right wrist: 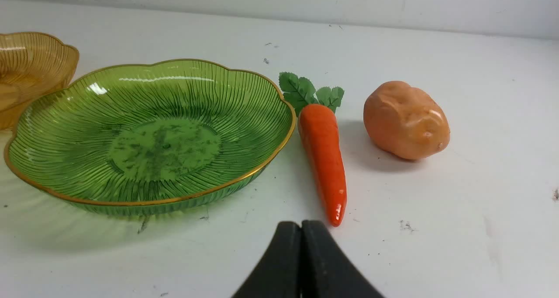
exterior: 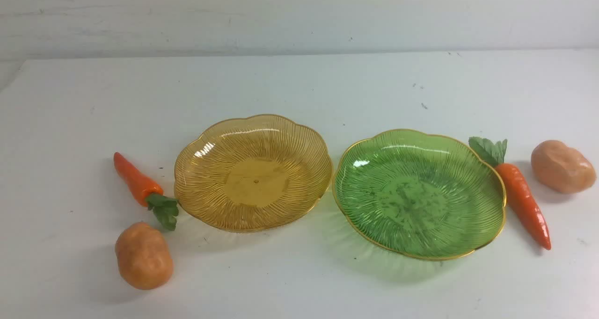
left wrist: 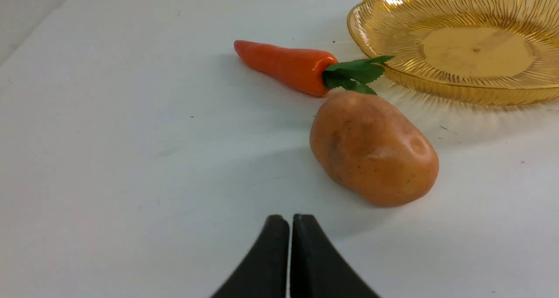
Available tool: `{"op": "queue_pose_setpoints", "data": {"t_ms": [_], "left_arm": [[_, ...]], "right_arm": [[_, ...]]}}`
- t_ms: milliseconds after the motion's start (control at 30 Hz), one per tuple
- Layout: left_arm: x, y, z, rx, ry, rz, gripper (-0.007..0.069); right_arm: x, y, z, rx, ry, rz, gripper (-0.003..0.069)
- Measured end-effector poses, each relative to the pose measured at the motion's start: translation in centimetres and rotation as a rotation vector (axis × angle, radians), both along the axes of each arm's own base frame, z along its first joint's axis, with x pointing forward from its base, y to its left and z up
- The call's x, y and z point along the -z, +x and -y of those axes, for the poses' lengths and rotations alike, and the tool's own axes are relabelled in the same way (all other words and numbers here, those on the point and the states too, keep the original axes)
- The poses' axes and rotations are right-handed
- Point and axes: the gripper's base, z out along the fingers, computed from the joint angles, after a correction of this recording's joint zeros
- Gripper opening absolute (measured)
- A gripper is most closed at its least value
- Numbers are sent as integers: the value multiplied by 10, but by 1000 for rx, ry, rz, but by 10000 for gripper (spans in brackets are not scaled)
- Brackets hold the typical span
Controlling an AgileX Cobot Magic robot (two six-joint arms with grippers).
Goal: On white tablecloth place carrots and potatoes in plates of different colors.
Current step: 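Put the potatoes from the left side into the left plate with the left gripper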
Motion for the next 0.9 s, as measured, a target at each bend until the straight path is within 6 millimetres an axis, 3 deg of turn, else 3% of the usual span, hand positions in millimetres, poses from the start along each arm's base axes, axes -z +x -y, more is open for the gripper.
{"op": "queue_pose_setpoints", "data": {"t_ms": [733,833,900], "left_arm": [[0,0,0,0,8,6,-2],[-4,1,2,-9,-119,44,-2],[-10,3,5,-25,-325,101,-2]], "right_arm": [[0,0,0,0,0,0,-15],[0,0,0,0,0,0,-15],[0,0,0,0,0,0,-15]]}}
